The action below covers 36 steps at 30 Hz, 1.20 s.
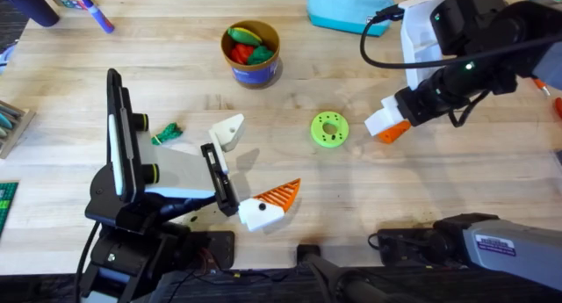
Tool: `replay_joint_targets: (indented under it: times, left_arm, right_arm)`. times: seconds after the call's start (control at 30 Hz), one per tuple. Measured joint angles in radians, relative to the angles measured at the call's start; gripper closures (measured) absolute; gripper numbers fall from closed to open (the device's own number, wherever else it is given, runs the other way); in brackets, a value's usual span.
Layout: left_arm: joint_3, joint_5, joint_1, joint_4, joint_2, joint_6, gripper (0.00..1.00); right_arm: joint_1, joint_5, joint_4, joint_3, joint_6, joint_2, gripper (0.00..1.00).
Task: Pick up the gripper from the table and insert it into the empty holder that is missing its gripper. Then pick up a screw, insert it into the mounting hole, and use the screwdriver to tighten it. Finally, clean up the table by picking up the vegetable and placing it into the bucket.
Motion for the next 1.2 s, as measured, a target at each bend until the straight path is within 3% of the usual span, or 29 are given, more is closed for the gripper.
replay_joint_targets:
  times: [0.4,0.93,1.2]
  left_arm:
    - [0.0,-0.033,0.0,0.003,0.0,0.0,0.014]
    - [0.0,-0.043,0.0,0.003,0.0,0.0,0.014]
    - [0.0,-0.043,0.0,0.003,0.0,0.0,0.014]
  right_arm:
    - [0.006,0.0,-0.046,0.0,-0.007,0.006,0.052]
    - [0.006,0.019,-0.034,0.0,-0.169,0.006,0.052]
    - [0.006,0.021,-0.105,0.0,-0.229,0.006,0.069]
